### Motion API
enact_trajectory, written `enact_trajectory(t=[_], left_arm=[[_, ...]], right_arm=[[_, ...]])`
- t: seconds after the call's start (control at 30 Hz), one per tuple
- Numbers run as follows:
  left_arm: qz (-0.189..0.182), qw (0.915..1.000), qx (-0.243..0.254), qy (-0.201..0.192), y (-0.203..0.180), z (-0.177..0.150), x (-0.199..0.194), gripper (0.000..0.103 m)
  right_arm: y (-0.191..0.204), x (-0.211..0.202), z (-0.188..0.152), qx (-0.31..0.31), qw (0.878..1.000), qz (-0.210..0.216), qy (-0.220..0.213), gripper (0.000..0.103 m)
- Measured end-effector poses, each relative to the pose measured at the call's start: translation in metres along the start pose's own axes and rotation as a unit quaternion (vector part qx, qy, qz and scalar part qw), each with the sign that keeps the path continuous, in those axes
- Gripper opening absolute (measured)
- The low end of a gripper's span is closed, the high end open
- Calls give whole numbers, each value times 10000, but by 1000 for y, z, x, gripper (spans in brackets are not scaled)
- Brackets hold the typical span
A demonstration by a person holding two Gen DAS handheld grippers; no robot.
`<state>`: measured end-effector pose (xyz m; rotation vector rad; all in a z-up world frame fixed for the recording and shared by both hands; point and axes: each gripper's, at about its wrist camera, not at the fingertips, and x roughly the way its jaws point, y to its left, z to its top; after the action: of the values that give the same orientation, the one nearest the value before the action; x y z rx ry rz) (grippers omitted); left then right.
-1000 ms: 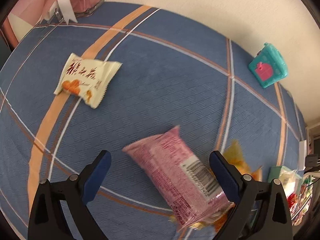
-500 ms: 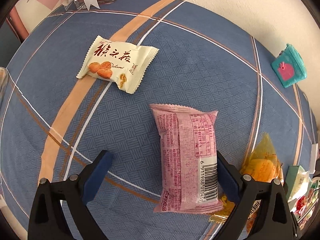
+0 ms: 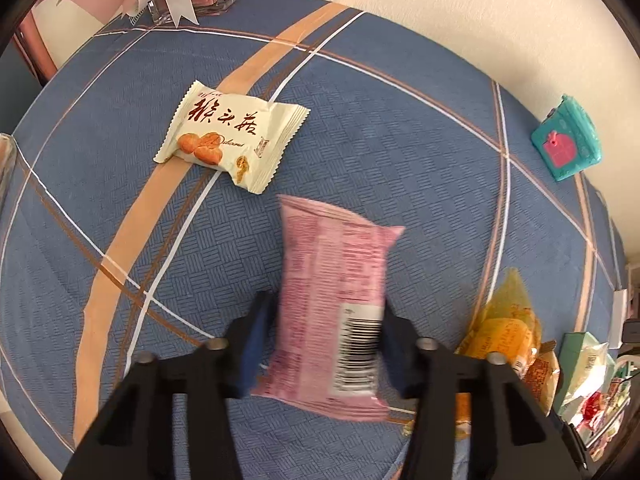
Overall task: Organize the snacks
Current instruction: 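Grasp the pink bread pack with the left tool while the right grasps the yellow Swiss roll pack, then carry the pink bread pack and Swiss roll pack over the white tray with both tools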
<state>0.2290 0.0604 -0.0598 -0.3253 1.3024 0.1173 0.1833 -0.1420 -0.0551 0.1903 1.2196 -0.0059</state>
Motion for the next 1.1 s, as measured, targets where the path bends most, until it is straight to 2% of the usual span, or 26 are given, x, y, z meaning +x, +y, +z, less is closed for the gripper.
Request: enact_trajectory(t=[0.23, 0.5, 0.83, 0.97, 1.1], left_arm=[[-165, 9999, 24, -44, -2, -3, -11, 39], [-313, 9989, 73, -345, -5, -8, -46, 39], [-233, 9965, 263, -763, -9, -24, -80, 39], [-322, 9944, 385, -926, -18, -30, -94, 39], [-229, 9923, 557, -1080, -29, -35, -102, 39]], right_arm=[[-1, -6, 0, 50, 10000, -28, -27, 38], [1, -19, -6, 50, 10000, -13, -79, 38], [-4, -58, -16, 84, 9993, 103, -353, 38], [-9, -73, -18, 152, 9988, 138, -448, 38], [-13, -89, -20, 231, 9979, 155, -593, 38]])
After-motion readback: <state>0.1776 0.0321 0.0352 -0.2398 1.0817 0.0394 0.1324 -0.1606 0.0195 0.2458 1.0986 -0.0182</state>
